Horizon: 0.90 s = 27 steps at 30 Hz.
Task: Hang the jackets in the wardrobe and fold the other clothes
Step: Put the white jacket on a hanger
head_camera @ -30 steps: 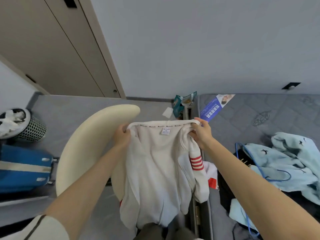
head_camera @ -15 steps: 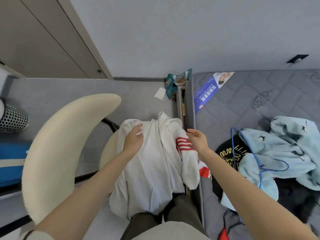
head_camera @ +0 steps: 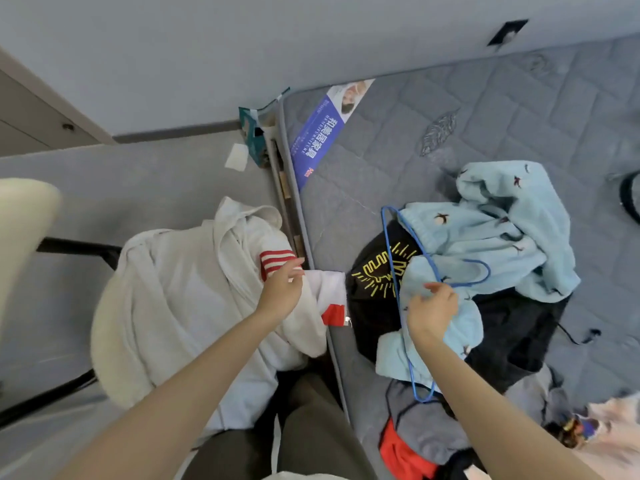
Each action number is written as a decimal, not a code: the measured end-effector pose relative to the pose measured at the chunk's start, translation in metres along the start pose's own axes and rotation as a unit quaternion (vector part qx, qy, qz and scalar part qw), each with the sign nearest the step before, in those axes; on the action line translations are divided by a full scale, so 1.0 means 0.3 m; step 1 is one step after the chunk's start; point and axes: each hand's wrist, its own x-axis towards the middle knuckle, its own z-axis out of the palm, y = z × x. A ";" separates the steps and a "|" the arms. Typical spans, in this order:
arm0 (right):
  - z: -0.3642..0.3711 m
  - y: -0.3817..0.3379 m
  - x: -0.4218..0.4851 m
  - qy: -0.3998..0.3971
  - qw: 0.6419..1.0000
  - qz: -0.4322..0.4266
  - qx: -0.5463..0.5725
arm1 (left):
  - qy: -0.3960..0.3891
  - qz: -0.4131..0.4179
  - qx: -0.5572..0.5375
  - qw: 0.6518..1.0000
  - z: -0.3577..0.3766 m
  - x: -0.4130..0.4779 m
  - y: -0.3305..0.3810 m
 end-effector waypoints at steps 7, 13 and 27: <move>-0.025 0.108 0.110 -0.032 0.977 0.165 0.130 | -0.050 0.008 0.042 0.998 0.168 0.029 -0.001; -0.042 0.079 0.040 -0.062 0.992 -0.048 0.096 | -0.047 0.015 0.044 0.998 0.153 -0.007 0.018; 0.069 -0.429 -0.366 -0.239 0.924 -0.285 0.088 | 0.177 -0.098 -0.111 0.973 -0.369 -0.195 -0.244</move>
